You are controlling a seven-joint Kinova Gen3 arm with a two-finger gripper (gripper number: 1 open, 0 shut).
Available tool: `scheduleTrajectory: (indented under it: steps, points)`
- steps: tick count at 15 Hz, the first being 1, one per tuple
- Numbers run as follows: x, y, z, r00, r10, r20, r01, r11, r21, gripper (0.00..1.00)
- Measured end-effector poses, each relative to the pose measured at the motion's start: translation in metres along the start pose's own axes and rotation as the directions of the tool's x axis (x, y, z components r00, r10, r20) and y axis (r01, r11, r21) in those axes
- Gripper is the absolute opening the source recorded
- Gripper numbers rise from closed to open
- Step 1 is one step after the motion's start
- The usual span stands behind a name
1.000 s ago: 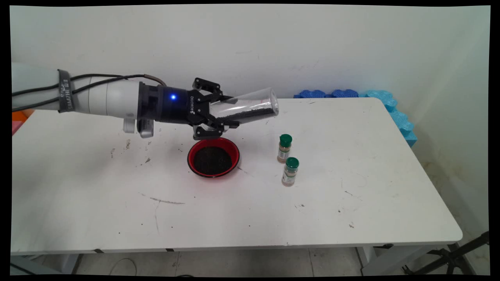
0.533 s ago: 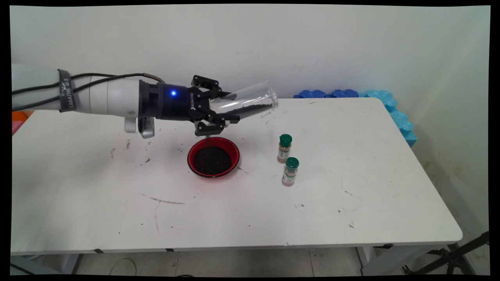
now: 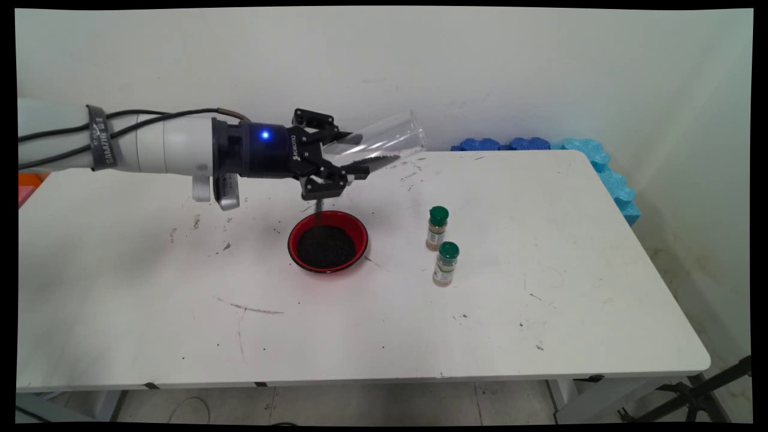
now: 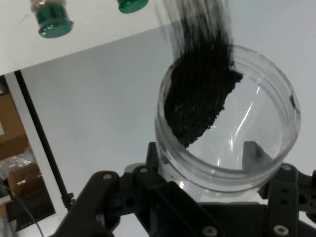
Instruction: Pour the black seasoning powder in the red bowl
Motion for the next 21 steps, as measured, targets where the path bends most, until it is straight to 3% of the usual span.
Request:
scheduleTrajectory:
  steps: [11,21]
  points:
    - [-0.0017,0.0055,0.0021,0.998,-0.052,0.026,0.054,0.997,-0.051,0.00]
    - [-0.0029,0.0075,0.0015,0.995,-0.086,0.050,0.089,0.993,-0.073,0.00]
